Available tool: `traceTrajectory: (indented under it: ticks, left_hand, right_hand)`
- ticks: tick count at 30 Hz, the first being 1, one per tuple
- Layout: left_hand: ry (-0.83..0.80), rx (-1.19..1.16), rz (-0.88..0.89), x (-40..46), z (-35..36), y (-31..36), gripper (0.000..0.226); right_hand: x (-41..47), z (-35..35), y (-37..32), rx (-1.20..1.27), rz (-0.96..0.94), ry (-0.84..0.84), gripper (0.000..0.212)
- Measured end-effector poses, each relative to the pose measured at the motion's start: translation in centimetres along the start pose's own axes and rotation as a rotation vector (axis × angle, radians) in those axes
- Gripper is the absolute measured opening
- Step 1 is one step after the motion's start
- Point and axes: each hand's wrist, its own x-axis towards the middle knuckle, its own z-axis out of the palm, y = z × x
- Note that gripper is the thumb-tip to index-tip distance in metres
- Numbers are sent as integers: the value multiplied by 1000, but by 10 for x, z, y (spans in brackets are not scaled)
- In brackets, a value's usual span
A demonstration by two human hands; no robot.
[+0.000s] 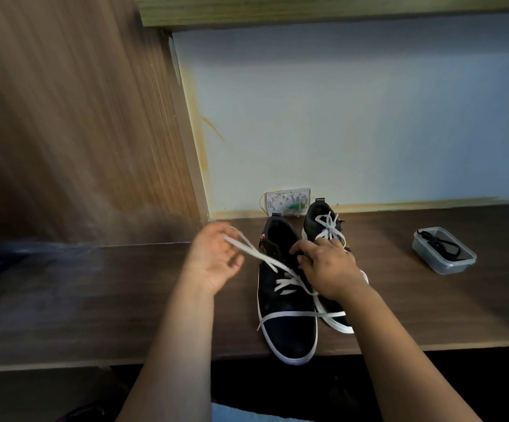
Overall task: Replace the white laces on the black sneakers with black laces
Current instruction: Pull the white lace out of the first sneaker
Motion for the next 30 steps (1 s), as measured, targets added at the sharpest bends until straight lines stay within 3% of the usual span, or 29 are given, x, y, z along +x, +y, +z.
traceTrajectory:
  ticks: [1, 3, 4, 7, 9, 14, 19, 21, 25, 28, 30]
  left_hand:
    - [97, -108, 98, 0, -7, 8, 18]
    - [265, 4, 232, 1, -19, 15, 21]
    - [326, 216, 246, 2, -21, 16, 24]
    - [439, 1208, 154, 16, -27, -5, 38]
    - [459, 1574, 109, 17, -20, -22, 54]
    - [312, 1420, 385, 18, 28, -64, 39]
    - [363, 1472, 500, 15, 41, -72, 30]
    - [339, 1365, 419, 19, 36, -69, 31]
    - [165, 793, 136, 20, 21, -55, 23]
    - [102, 738, 55, 19, 16, -50, 22]
    - [116, 718, 68, 20, 16, -51, 22]
  right_hand:
    - [0, -1, 3, 17, 7, 1, 25]
    - [0, -3, 6, 52, 15, 2, 23]
    - [0, -3, 6, 69, 15, 4, 22]
    - [1, -1, 1, 53, 9, 16, 21]
    - [1, 3, -7, -16, -8, 29, 23]
    - [-1, 12, -18, -113, -10, 6, 25]
    - [-1, 16, -17, -111, 45, -80, 30]
    - [-1, 20, -17, -98, 54, -104, 31]
    - [-1, 23, -18, 22, 103, -81, 27]
    - [4, 28, -22, 159, 162, -124, 27]
    - [4, 23, -27, 506, 252, -130, 39]
